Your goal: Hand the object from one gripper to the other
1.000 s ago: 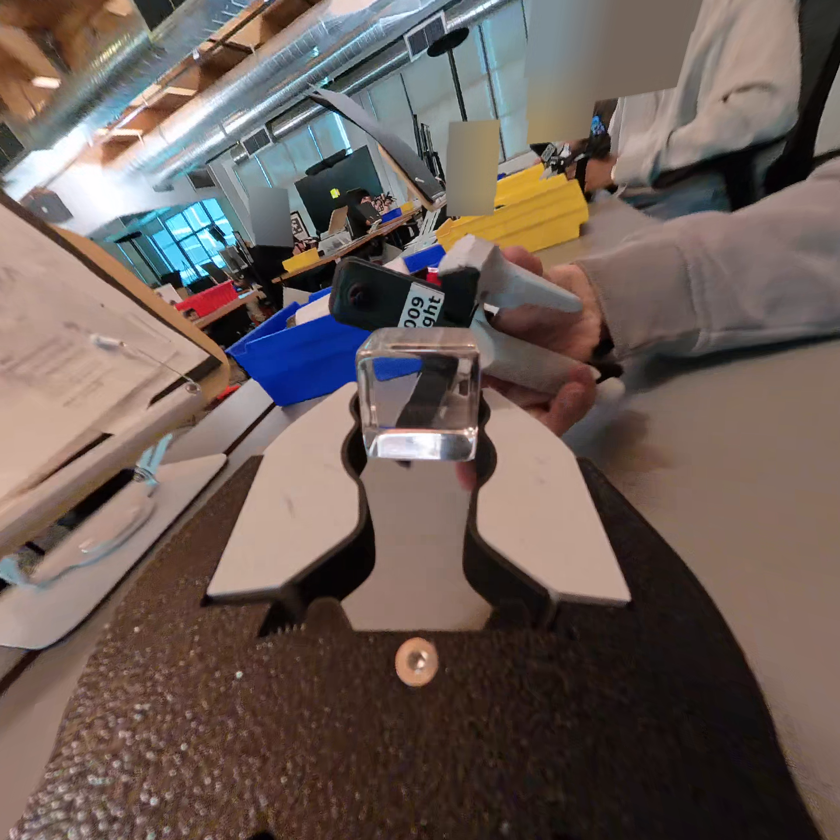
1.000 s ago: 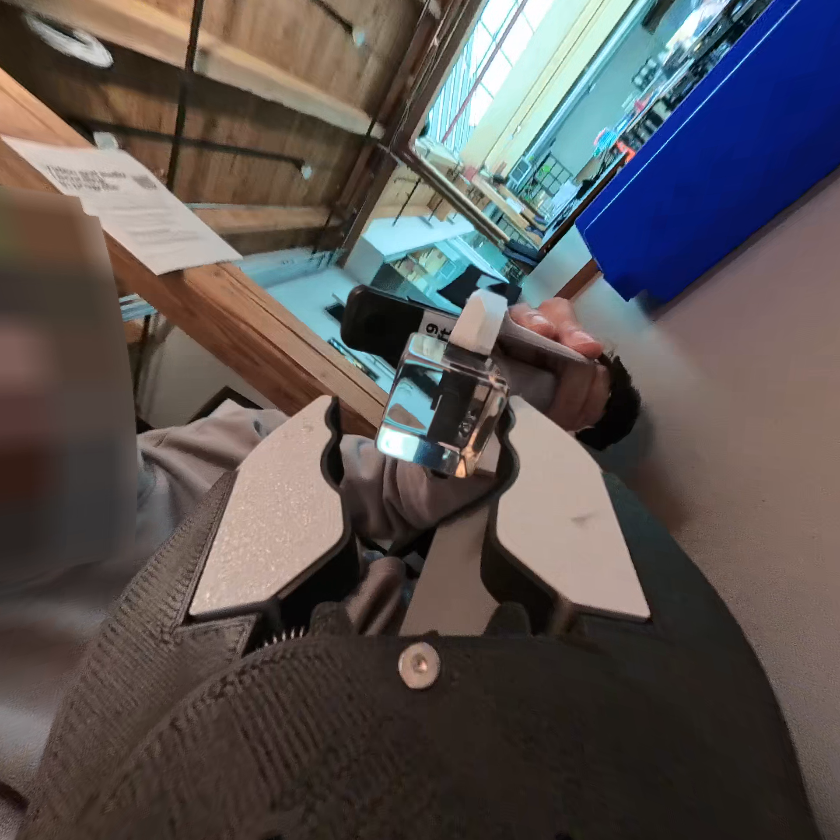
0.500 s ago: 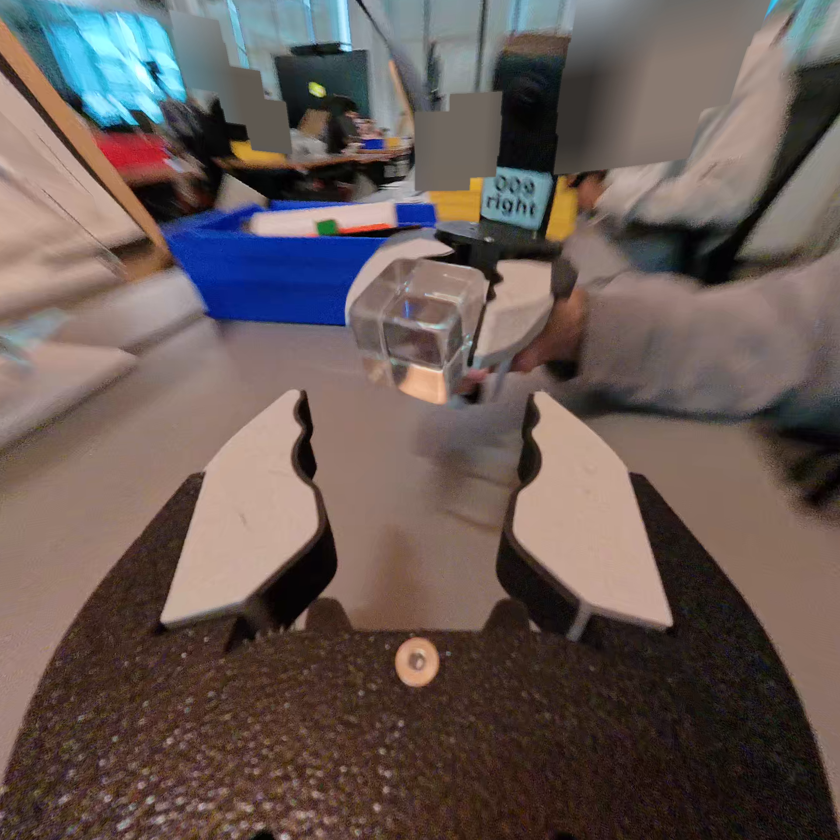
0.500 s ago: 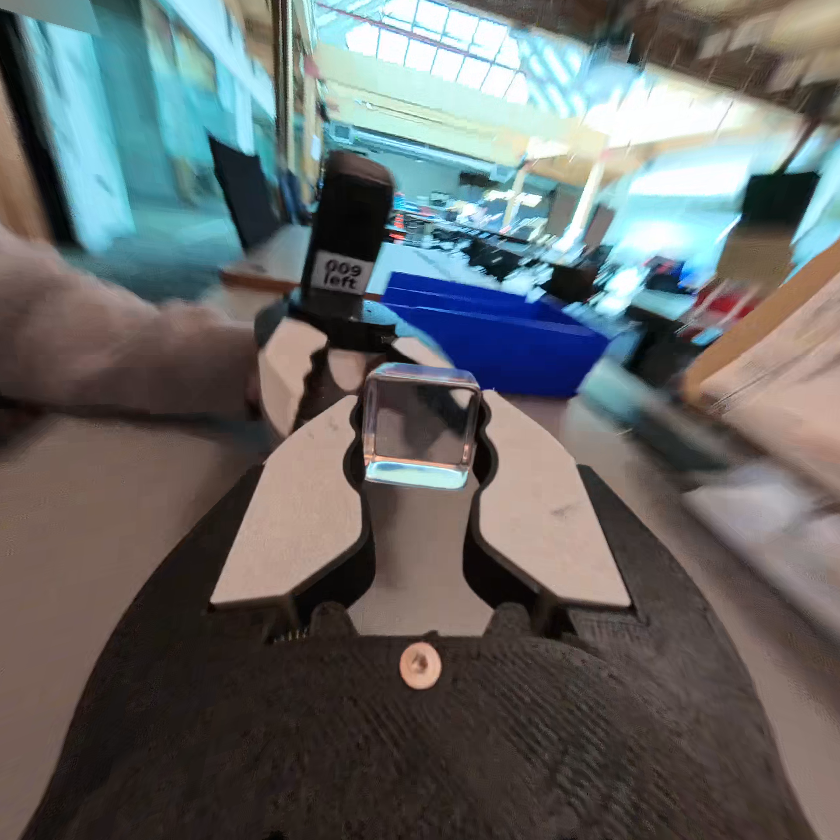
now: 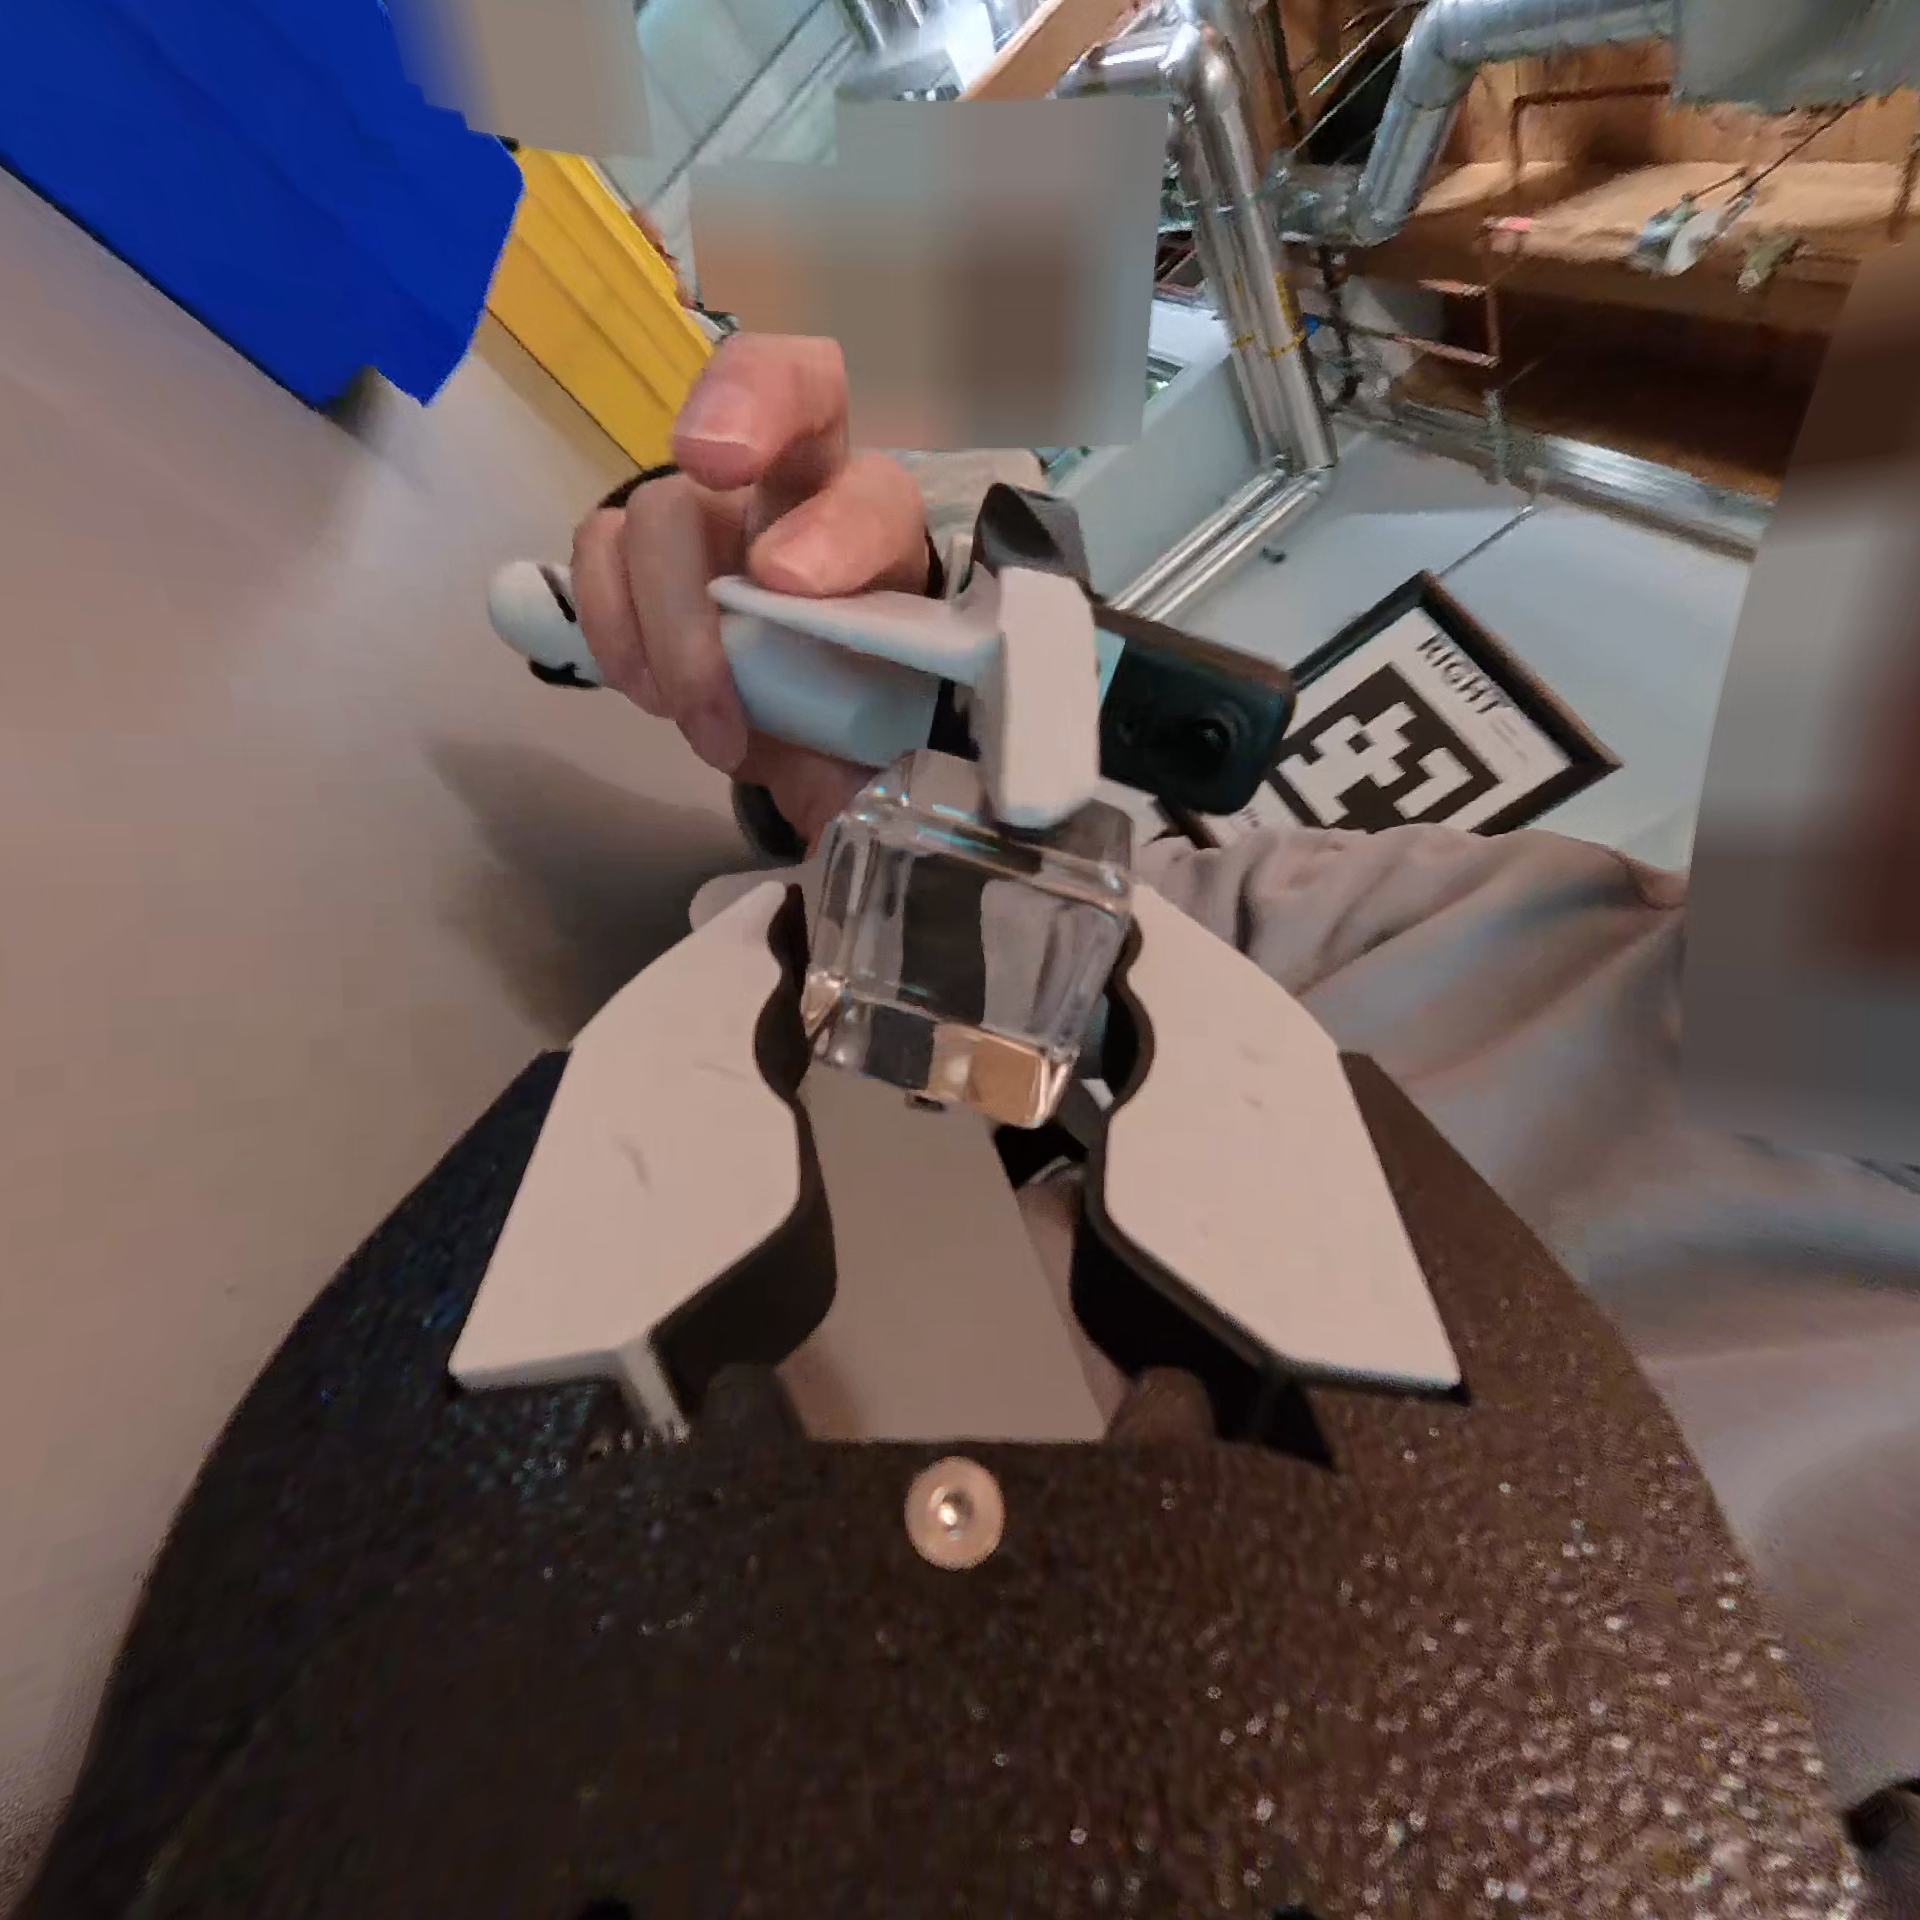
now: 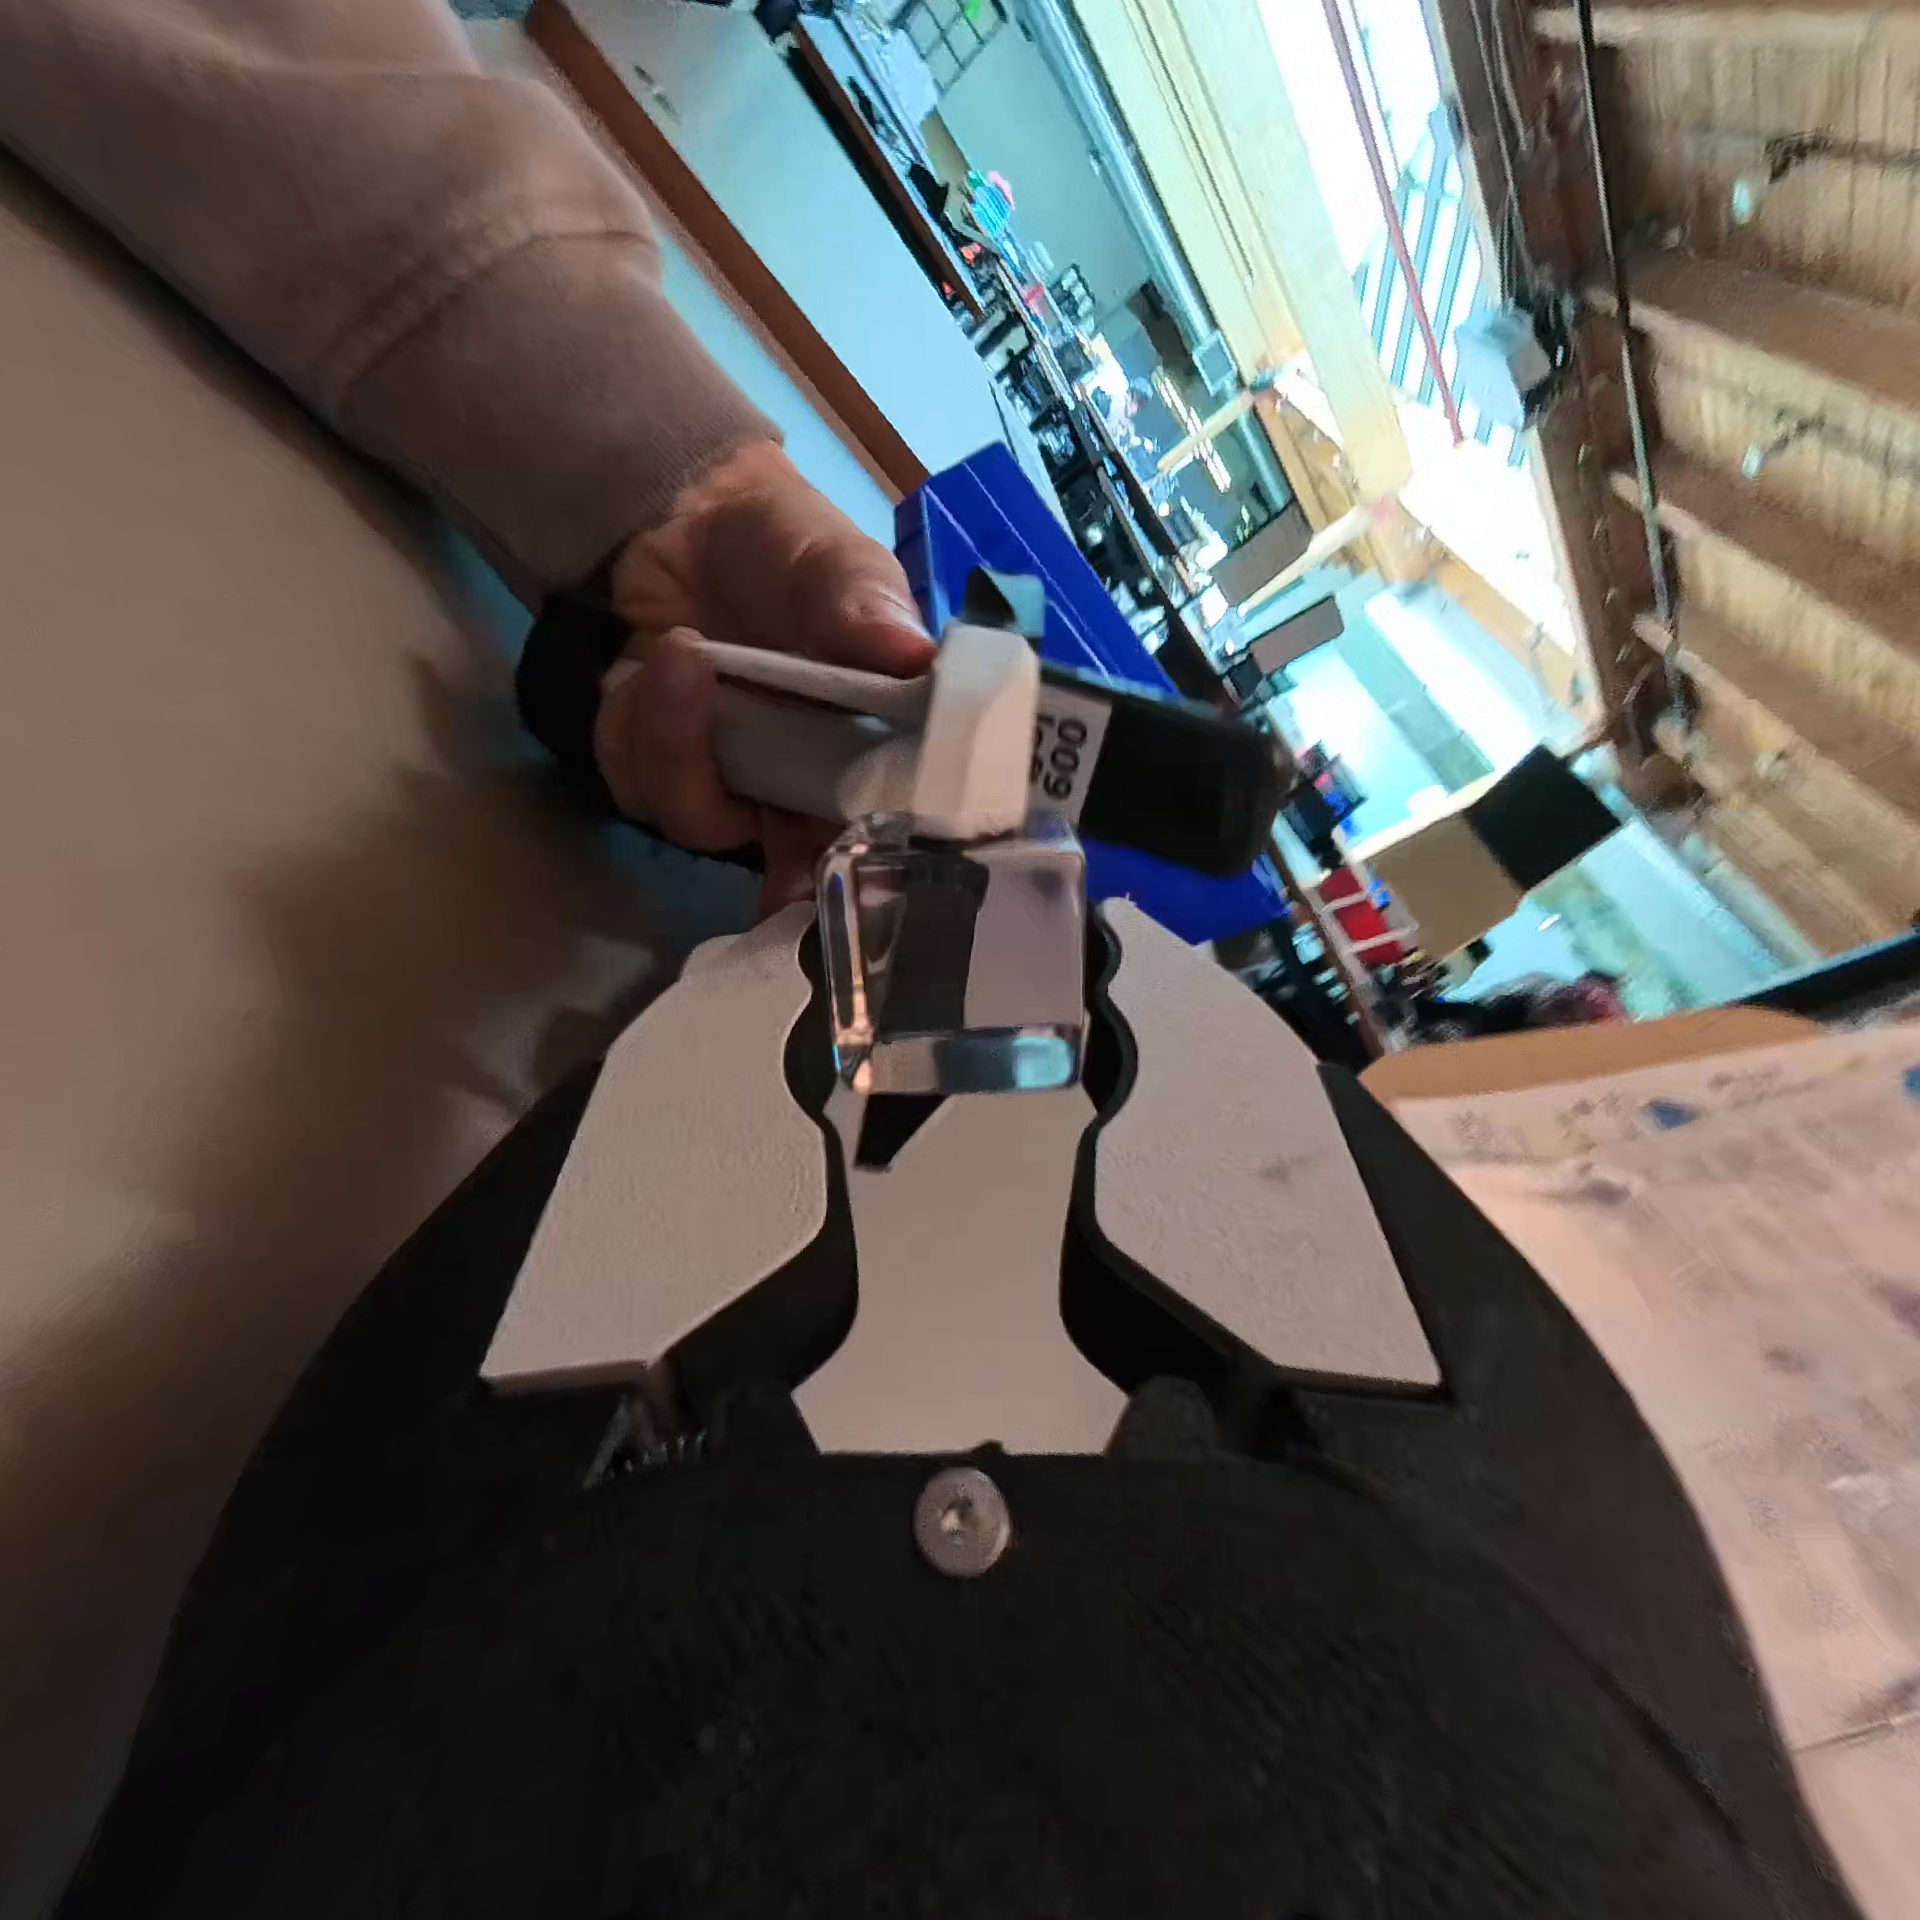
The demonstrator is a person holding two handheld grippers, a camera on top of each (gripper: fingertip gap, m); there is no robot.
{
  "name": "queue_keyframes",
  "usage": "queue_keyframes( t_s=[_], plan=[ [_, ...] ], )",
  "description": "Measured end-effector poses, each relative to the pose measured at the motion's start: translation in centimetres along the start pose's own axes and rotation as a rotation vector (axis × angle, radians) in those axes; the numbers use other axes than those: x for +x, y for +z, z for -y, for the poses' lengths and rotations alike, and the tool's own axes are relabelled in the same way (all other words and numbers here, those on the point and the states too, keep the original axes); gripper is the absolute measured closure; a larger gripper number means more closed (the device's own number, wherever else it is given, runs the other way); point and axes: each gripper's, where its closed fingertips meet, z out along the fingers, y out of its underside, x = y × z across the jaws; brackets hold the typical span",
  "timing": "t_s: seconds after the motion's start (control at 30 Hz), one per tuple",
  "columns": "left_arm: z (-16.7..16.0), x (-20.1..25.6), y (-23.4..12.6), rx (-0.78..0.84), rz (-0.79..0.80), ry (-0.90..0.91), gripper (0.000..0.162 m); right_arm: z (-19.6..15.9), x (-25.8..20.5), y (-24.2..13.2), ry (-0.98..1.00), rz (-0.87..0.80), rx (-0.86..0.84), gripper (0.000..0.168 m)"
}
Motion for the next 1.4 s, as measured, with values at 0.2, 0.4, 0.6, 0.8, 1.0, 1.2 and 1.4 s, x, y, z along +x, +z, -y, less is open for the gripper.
queue_keyframes(
  t_s=[0.2,0.4,0.6,0.8,1.0,1.2,1.4],
  plan=[
    [2.5,-2.3,-2.4,0.038,0.423,0.589,0.109,0.1,4.0,-0.9,0.827,-0.017,0.175,0.073],
    [4.2,-0.4,-2.6,0.037,0.661,1.333,0.109,0.5,3.3,-0.9,1.519,0.291,0.366,0.088],
    [3.2,-1.0,-1.5,-0.121,0.752,1.579,0.11,2.1,1.6,-0.6,1.518,0.436,0.411,0.105],
    [2.7,-1.7,-1.0,-0.201,0.817,1.669,0.11,1.4,0.4,0.0,1.39,0.435,0.306,0.121],
    [3.4,-3.3,-2.5,-0.183,0.954,1.489,0.098,-1.9,2.5,-0.1,0.845,0.046,-0.022,0.122],
    [3.4,-3.9,-2.8,-0.042,0.8,0.862,0.094,-7.7,5.5,-2.9,-0.201,-0.291,-0.685,0.122],
    [3.5,-5.0,-2.4,0.075,0.776,0.578,0.096,-7.1,4.0,-1.0,-0.481,-0.225,-0.785,0.122]
  ],
)
